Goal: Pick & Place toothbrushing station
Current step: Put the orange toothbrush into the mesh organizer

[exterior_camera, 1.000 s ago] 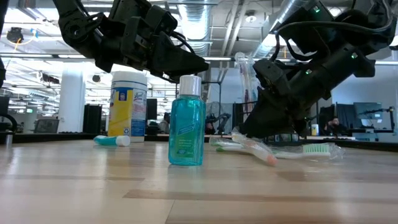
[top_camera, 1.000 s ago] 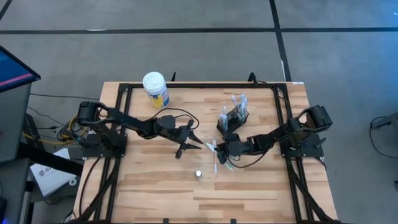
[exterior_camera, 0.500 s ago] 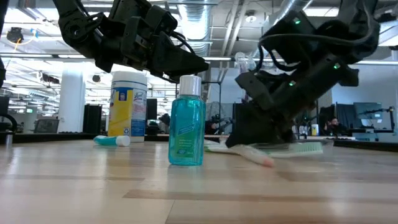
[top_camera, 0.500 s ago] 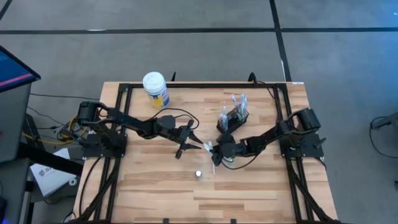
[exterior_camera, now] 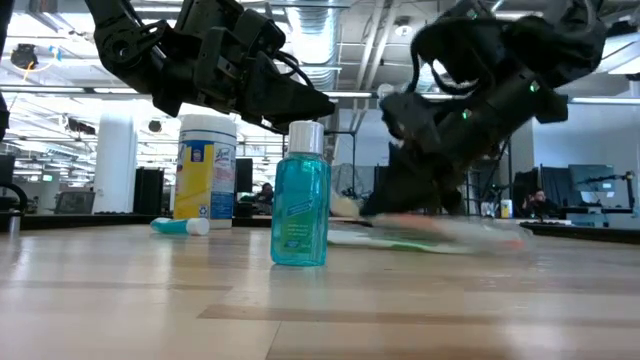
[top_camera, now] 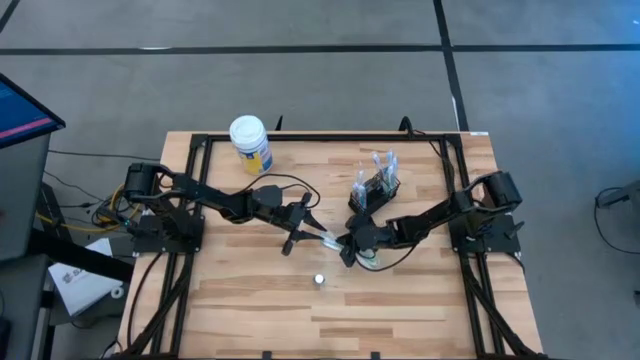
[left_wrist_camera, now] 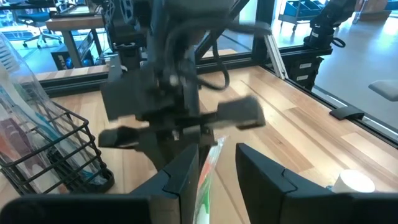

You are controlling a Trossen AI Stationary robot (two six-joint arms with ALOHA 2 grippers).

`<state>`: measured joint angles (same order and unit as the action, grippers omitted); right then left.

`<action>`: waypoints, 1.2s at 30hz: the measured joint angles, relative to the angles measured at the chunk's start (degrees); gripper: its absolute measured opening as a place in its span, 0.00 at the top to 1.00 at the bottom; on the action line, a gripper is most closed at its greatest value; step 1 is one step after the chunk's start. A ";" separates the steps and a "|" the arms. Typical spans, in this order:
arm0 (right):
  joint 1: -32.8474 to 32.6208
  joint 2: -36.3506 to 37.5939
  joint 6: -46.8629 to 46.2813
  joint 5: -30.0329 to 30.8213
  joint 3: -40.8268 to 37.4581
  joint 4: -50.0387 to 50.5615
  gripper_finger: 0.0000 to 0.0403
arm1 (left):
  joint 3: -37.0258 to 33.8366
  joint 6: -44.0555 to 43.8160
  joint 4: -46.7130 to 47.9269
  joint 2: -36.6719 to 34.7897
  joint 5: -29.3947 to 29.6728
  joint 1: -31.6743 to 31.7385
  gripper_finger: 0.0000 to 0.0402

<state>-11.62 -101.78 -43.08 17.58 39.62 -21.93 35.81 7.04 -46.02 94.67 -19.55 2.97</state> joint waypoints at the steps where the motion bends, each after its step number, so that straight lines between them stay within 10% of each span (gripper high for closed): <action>1: 0.00 0.61 0.23 0.09 0.04 -0.17 0.98 | 0.00 -0.01 0.00 0.00 0.01 -0.01 0.75; 36: -7.93 20.85 14.37 14.52 0.13 5.84 1.00 | 0.00 -3.44 -9.57 0.00 0.00 -0.01 0.75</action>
<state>-19.55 -80.93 -28.71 32.10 39.75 -16.10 35.81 3.60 -55.59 94.67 -19.55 2.97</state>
